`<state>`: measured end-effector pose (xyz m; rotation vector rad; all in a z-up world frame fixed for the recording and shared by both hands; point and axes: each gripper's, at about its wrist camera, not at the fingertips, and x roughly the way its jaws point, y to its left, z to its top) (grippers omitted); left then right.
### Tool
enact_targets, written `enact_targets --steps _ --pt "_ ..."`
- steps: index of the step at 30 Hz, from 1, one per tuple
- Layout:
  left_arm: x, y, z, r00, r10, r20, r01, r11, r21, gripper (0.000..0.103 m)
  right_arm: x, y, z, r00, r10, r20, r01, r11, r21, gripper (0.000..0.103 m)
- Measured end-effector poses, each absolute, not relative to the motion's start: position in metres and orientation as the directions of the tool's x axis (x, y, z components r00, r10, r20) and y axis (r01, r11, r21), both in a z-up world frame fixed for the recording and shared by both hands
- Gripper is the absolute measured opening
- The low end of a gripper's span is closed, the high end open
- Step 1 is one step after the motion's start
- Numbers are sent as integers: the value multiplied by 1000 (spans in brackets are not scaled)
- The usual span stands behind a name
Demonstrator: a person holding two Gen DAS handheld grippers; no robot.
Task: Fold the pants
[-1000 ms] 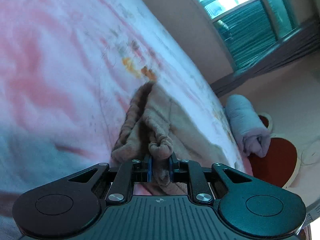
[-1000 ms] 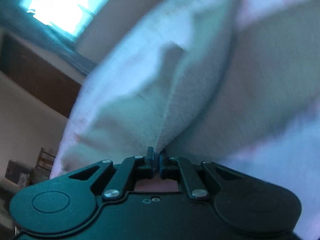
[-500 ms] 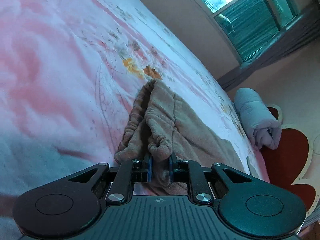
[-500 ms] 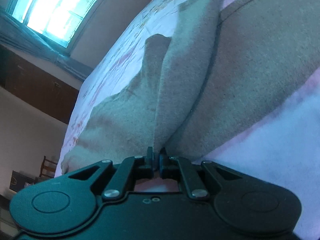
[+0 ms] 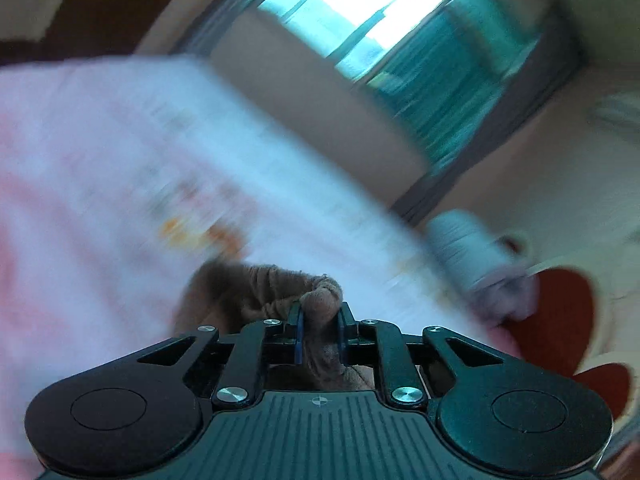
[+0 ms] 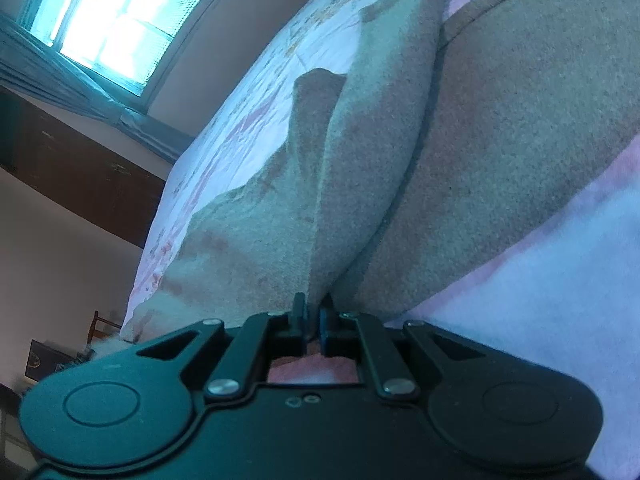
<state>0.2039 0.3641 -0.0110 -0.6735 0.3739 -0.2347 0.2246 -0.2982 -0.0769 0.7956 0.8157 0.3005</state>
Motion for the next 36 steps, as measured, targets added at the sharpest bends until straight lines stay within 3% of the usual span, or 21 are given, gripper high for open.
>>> enact_targets --steps 2,5,6,8,13,16,21,26,28,30,34,35,36 --pt "203 367 -14 930 -316 -188 132 764 -632 16 221 -298 -74 683 525 -508 31 675 737 0" --pt "226 381 -70 816 -254 -520 -136 789 -599 16 224 -294 -76 674 530 -514 22 681 732 0" --pt "222 381 -79 808 -262 -527 -128 796 -591 16 226 -292 -76 668 529 -524 24 688 725 0" --pt "212 388 -82 836 -279 -472 -121 746 -655 16 226 -289 -74 665 520 -537 19 707 707 0" --pt "210 393 -83 845 -300 -442 -110 711 -694 16 229 -290 -74 662 523 -537 25 701 713 0" --pt "204 396 -76 858 -329 -395 -71 685 -725 16 221 -296 -66 700 530 -478 0 670 743 0" --pt "202 401 -86 851 -338 -402 -76 678 -731 16 220 -297 -68 689 525 -500 16 679 734 0" --pt "197 405 -81 868 -351 -352 -36 662 -749 16 218 -299 -60 703 539 -464 -28 672 740 0" --pt "199 407 -86 857 -350 -378 -56 666 -743 16 219 -299 -64 695 542 -473 -26 676 736 0" --pt "207 406 -97 819 -345 -459 -108 693 -713 16 226 -296 -73 657 529 -537 12 705 709 0" --pt "210 405 -92 813 -340 -473 -108 710 -696 18 231 -291 -74 642 517 -566 25 724 690 0" --pt "211 403 -90 809 -332 -486 -112 724 -681 23 232 -291 -75 638 524 -564 31 714 699 0" --pt "210 401 -86 808 -311 -501 -122 743 -658 34 232 -293 -76 639 530 -557 39 702 712 0"
